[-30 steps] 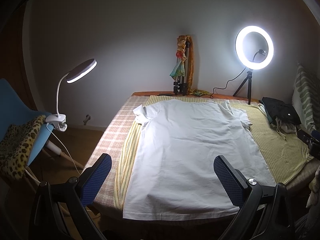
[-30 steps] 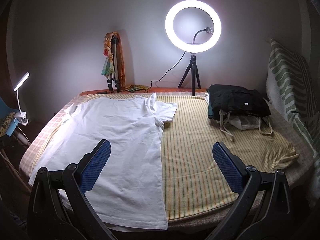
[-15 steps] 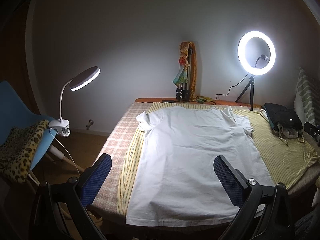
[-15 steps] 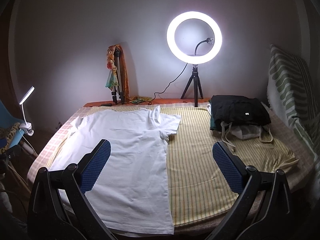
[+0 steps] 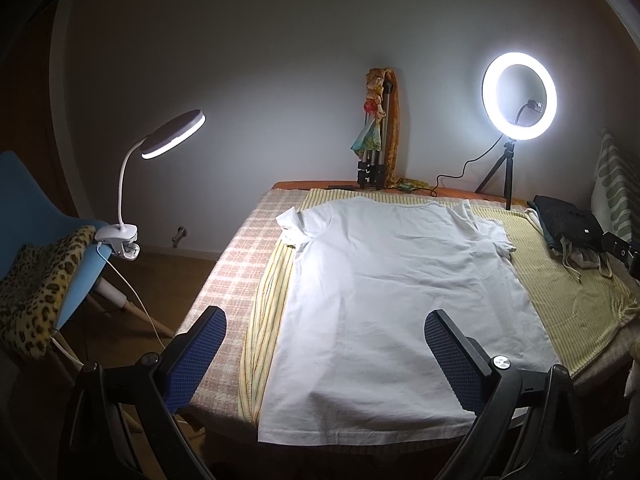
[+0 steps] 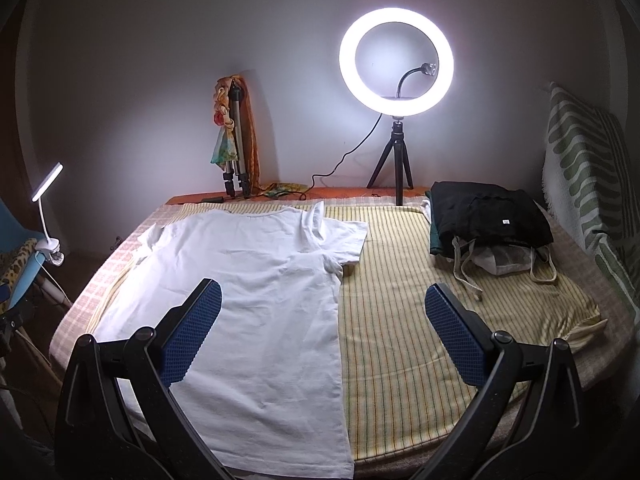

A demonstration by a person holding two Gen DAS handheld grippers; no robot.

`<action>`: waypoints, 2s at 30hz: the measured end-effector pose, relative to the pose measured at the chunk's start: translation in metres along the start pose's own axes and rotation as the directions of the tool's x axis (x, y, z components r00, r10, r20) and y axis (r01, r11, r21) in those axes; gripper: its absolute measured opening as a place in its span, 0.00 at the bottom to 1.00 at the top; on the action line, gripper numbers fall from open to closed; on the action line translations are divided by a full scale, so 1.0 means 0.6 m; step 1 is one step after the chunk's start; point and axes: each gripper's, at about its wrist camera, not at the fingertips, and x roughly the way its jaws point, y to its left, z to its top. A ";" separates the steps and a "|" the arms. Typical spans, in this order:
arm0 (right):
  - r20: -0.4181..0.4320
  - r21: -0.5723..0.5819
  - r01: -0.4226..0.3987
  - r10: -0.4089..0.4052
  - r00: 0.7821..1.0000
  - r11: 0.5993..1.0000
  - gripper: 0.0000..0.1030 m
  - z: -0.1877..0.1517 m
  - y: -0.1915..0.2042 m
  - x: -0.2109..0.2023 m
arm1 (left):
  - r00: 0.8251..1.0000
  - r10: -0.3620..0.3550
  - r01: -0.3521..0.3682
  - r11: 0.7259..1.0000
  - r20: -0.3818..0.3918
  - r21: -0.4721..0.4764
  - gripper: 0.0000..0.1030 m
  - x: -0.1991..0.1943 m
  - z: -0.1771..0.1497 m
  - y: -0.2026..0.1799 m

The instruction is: Fold small clothes

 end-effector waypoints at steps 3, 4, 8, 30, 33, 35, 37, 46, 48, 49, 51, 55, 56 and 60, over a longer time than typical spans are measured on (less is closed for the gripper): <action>-0.001 -0.009 0.006 -0.006 1.000 1.000 1.00 -0.002 0.005 0.004 | 1.000 -0.011 0.011 1.000 -0.005 -0.005 0.97 0.001 -0.005 0.007; -0.002 -0.011 0.007 -0.007 1.000 1.000 1.00 -0.002 0.007 0.006 | 1.000 -0.019 0.019 1.000 -0.007 -0.010 0.97 0.002 -0.006 0.009; -0.013 -0.010 0.009 -0.009 1.000 1.000 1.00 -0.005 0.011 0.015 | 1.000 -0.026 0.026 0.999 -0.011 -0.019 0.97 0.005 -0.010 0.016; -0.073 -0.086 -0.140 0.134 0.988 0.986 1.00 0.030 0.072 0.089 | 0.986 -0.074 0.047 0.983 -0.151 -0.175 0.67 0.069 -0.058 0.124; -0.043 -0.067 -0.224 0.221 0.974 0.972 1.00 0.048 0.082 0.105 | 0.978 -0.078 0.041 0.982 -0.194 -0.186 0.64 0.088 -0.077 0.133; -0.032 -0.058 -0.280 0.279 0.960 0.958 1.00 0.063 0.093 0.116 | 0.968 -0.094 0.047 0.979 -0.232 -0.200 0.58 0.103 -0.096 0.139; -0.042 -0.086 -0.312 0.309 0.950 0.946 1.00 0.082 0.117 0.135 | 0.955 -0.120 0.058 0.972 -0.270 -0.228 0.50 0.119 -0.117 0.146; -0.282 -0.192 -0.492 0.433 0.856 0.849 1.00 0.148 0.280 0.281 | 0.921 -0.181 0.035 0.920 -0.345 -0.390 0.46 0.136 -0.197 0.174; -0.332 -0.165 -0.536 0.466 0.820 0.828 1.00 0.150 0.315 0.318 | 0.914 -0.208 0.037 0.898 -0.348 -0.438 0.46 0.141 -0.210 0.184; -0.353 -0.157 -0.548 0.472 0.808 0.821 1.00 0.150 0.335 0.337 | 0.912 -0.216 0.037 0.890 -0.349 -0.455 0.43 0.145 -0.214 0.187; -0.392 -0.149 -0.563 0.475 0.788 0.813 1.00 0.148 0.372 0.373 | 0.906 -0.235 0.045 0.879 -0.351 -0.474 0.37 0.150 -0.219 0.189; -0.452 -0.146 -0.580 0.467 0.760 0.802 0.97 0.139 0.444 0.439 | 0.897 -0.280 0.085 0.868 -0.342 -0.489 0.31 0.159 -0.214 0.183; -0.466 -0.147 -0.583 0.464 0.753 0.799 0.97 0.136 0.462 0.454 | 0.895 -0.293 0.097 0.864 -0.336 -0.494 0.30 0.160 -0.212 0.182; -0.501 -0.149 -0.584 0.448 0.740 0.798 0.96 0.129 0.521 0.507 | 0.882 -0.349 0.146 0.841 -0.317 -0.521 0.13 0.164 -0.205 0.178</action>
